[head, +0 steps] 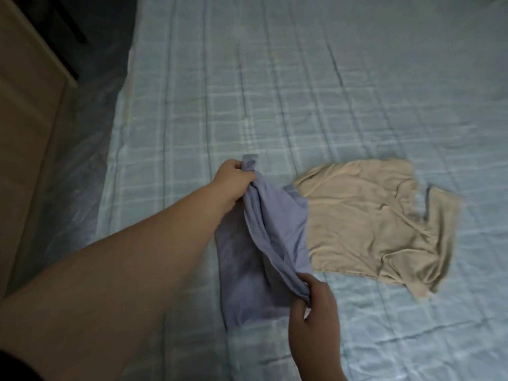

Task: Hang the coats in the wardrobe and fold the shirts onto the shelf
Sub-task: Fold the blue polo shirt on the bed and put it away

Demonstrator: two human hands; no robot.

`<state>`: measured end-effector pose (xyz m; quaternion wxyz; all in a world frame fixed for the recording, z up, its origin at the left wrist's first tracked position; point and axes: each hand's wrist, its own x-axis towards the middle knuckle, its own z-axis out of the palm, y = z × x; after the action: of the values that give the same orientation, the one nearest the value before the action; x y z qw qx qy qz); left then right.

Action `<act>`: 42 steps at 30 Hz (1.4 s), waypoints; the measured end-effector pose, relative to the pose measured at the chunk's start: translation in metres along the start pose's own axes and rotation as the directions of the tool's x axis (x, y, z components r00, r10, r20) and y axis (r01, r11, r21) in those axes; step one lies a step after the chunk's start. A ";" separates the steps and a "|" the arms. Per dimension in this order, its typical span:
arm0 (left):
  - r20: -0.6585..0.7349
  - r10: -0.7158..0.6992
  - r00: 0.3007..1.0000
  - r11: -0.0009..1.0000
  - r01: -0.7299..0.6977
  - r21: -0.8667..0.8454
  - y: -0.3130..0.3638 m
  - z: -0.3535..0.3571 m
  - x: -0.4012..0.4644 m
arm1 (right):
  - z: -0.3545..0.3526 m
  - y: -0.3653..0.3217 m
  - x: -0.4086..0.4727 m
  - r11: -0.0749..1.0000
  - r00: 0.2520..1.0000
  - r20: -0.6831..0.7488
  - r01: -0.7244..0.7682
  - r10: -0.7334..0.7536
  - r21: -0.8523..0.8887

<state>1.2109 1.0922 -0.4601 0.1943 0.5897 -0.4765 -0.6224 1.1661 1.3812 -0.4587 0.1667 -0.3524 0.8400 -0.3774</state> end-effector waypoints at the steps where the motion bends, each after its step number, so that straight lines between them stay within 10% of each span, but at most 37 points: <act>1: 0.006 0.013 1.000 1.000 -0.013 -0.002 0.013 0.013 -0.005 | -0.013 -0.001 0.005 1.000 1.000 -0.020 -0.008 0.009 0.018; 10: 0.150 0.228 0.962 0.973 -0.222 -0.058 0.077 0.155 -0.021 | -0.132 0.050 0.069 0.953 0.927 -0.272 -0.197 0.257 0.228; 22: 0.081 0.181 0.980 0.965 -0.193 0.178 0.066 0.320 0.000 | -0.214 0.183 0.142 0.864 0.895 -0.079 -0.396 0.439 0.309; 42: 0.056 0.056 0.997 0.921 -0.073 0.382 0.003 0.042 0.011 | -0.020 0.063 0.005 0.960 0.951 0.155 0.247 -0.266 0.132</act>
<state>1.1682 1.0971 -0.4701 0.0851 0.5866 -0.6122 -0.5233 1.1221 1.4170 -0.4928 0.2070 -0.4799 0.7474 -0.4102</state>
